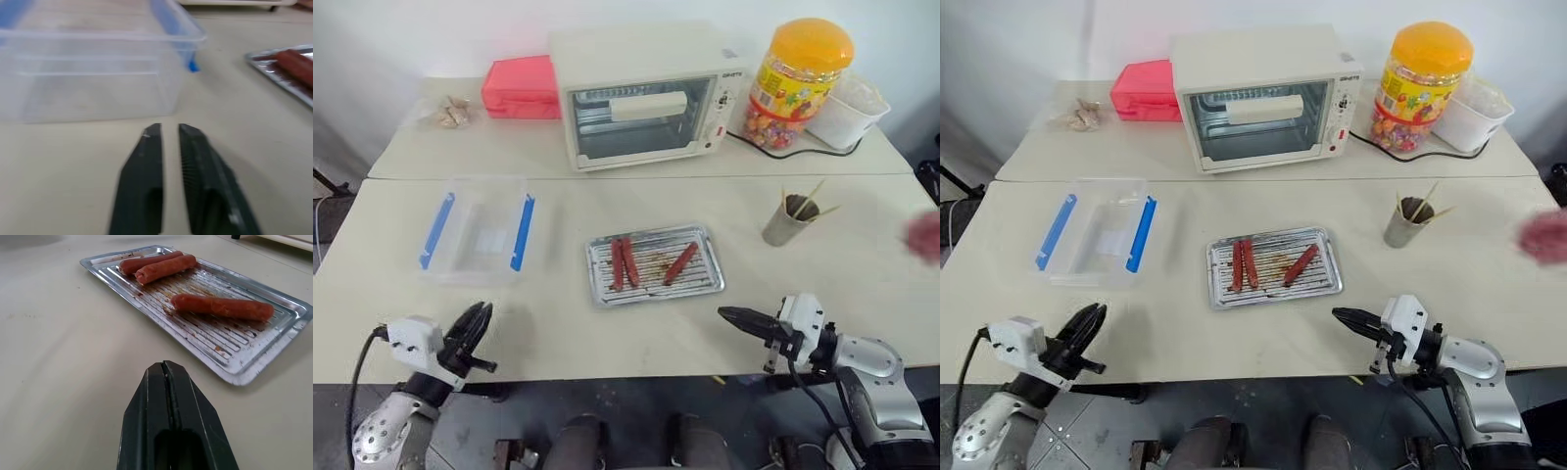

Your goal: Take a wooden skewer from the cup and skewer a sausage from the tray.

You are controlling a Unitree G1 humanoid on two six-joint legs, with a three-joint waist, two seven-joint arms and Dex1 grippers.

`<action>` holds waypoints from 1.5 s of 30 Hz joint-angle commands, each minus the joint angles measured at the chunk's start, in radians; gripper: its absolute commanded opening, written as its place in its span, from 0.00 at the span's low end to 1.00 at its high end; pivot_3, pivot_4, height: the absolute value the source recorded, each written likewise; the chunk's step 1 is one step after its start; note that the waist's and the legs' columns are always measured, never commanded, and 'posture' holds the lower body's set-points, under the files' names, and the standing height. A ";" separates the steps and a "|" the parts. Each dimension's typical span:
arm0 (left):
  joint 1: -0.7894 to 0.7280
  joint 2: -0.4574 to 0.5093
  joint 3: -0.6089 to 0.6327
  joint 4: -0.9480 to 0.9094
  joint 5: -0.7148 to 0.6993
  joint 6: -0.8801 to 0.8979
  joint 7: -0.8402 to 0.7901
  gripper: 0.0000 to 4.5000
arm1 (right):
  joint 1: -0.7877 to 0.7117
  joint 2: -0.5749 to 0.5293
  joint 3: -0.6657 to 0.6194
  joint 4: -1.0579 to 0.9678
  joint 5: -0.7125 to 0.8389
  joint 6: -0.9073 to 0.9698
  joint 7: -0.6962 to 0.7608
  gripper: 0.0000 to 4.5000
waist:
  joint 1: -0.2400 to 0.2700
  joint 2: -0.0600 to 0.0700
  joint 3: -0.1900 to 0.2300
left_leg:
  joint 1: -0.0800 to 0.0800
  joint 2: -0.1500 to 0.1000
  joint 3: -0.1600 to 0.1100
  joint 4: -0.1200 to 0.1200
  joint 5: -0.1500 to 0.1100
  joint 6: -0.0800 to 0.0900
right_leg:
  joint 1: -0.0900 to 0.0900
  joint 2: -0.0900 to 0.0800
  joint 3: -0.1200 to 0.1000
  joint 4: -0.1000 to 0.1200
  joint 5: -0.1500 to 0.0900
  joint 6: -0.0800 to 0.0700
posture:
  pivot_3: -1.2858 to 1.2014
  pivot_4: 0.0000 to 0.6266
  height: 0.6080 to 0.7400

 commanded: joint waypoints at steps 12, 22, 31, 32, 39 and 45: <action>-0.017 -0.041 0.173 0.072 -0.093 0.020 0.170 0.33 | -0.032 0.010 0.018 -0.054 0.028 0.038 -0.019 0.00 | -0.005 0.000 0.000 | 0.000 0.001 0.000 0.000 0.000 0.000 | 0.000 0.001 -0.001 0.000 0.000 0.000 | 0.52 0.24 1.00; -0.163 0.058 0.239 0.267 -0.038 0.049 0.277 0.78 | -0.038 0.012 0.023 -0.036 0.024 0.036 -0.017 0.00 | -0.002 -0.002 -0.001 | 0.000 0.000 -0.002 0.000 0.000 0.000 | 0.000 0.001 -0.002 0.000 0.000 0.000 | 0.52 0.24 1.00; -0.313 0.142 0.161 0.399 -0.001 0.060 0.215 0.78 | -0.033 0.015 0.026 -0.035 0.017 0.028 -0.027 0.00 | -0.005 -0.003 -0.002 | 0.000 0.000 -0.001 -0.001 0.000 0.000 | -0.001 0.001 -0.002 0.002 0.000 0.000 | 0.52 0.24 1.00; -0.315 0.145 0.151 0.397 0.001 0.049 0.195 0.78 | -0.033 0.015 0.026 -0.036 0.017 0.028 -0.028 0.00 | -0.005 -0.003 -0.002 | 0.000 0.000 -0.001 -0.001 0.000 0.000 | -0.001 0.001 -0.003 0.002 0.000 0.000 | 0.52 0.24 1.00; -0.266 0.134 0.066 0.317 -0.005 0.009 0.061 0.78 | -0.023 0.019 0.025 -0.038 0.018 0.026 -0.035 0.00 | -0.003 -0.003 -0.002 | 0.000 0.000 -0.002 0.000 0.000 0.000 | 0.000 0.000 -0.002 0.002 0.000 0.000 | 0.52 0.24 1.00; -0.226 0.129 0.065 0.298 0.012 -0.003 0.074 0.78 | -0.017 0.019 0.026 -0.038 0.018 0.021 -0.033 0.00 | -0.005 -0.003 -0.002 | 0.001 0.000 -0.001 -0.001 0.000 0.000 | 0.000 0.001 -0.002 0.002 0.000 0.000 | 0.52 0.24 1.00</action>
